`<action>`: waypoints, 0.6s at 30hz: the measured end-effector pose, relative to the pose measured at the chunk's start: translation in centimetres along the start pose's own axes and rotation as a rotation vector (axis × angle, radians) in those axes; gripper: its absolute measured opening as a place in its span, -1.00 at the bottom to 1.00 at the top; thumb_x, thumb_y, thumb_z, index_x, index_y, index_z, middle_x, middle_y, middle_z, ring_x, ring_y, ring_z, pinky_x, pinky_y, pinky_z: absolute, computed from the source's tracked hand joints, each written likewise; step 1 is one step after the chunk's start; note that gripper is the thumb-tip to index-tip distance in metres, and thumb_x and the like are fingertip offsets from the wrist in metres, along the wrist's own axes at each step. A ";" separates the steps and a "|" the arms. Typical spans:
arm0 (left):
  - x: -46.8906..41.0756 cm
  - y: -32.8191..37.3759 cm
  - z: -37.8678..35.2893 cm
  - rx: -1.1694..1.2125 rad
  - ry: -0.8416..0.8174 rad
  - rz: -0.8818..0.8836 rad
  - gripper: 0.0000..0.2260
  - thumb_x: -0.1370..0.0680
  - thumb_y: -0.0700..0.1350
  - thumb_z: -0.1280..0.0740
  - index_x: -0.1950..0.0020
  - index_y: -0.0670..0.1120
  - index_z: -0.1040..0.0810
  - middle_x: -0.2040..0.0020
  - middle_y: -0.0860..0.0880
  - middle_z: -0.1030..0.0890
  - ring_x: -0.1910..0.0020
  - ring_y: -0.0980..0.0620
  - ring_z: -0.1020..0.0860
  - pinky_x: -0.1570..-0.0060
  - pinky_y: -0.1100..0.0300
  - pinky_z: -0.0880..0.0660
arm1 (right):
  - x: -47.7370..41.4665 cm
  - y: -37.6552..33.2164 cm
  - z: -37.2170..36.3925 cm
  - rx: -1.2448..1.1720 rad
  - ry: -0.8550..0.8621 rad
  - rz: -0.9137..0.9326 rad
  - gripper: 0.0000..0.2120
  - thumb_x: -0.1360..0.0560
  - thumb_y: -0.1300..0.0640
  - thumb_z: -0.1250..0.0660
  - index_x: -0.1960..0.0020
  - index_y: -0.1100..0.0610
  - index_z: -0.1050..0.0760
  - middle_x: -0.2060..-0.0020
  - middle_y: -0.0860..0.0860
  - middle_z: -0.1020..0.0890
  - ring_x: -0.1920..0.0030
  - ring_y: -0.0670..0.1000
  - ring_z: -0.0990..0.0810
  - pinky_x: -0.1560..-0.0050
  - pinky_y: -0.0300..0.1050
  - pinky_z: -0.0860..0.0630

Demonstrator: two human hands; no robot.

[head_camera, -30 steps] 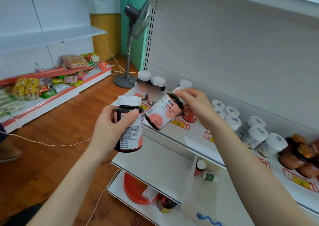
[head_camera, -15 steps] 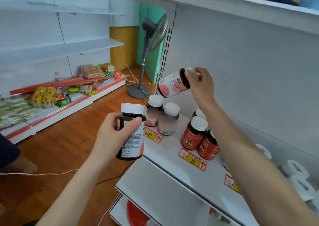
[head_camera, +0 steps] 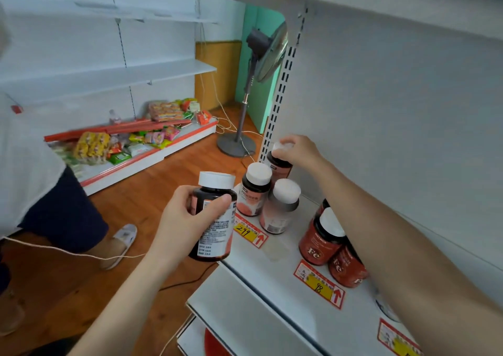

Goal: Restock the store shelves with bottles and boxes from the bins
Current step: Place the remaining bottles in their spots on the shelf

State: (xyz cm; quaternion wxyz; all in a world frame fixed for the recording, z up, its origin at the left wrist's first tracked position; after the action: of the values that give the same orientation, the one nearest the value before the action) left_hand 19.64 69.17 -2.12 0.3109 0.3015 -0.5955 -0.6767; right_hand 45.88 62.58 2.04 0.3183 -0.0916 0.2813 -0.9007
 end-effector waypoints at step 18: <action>-0.6 -0.9 -1.3 -0.028 -0.041 0.034 -0.67 -0.37 0.00 -0.45 -0.05 -0.04 -0.44 0.08 0.05 -0.55 0.08 0.15 -0.51 0.24 0.30 -0.39 | 0.3 0.2 -2.3 -0.046 -0.083 -0.015 -0.55 -0.51 0.02 -0.27 -0.35 0.15 -0.36 -0.36 0.08 -0.40 -0.33 0.08 -0.38 -0.21 -0.08 -0.35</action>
State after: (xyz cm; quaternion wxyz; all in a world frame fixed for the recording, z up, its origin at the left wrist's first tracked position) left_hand 20.98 68.89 -3.17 0.3143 0.2733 -0.5971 -0.6856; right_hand 44.98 63.26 0.00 0.3207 -0.1381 0.2877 -0.8918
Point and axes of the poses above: each hand's wrist, its own x-axis away from the middle knuckle, its own z-axis out of the back of the hand, y = z × x, the point moved 8 cm from there along -x, towards the middle knuckle
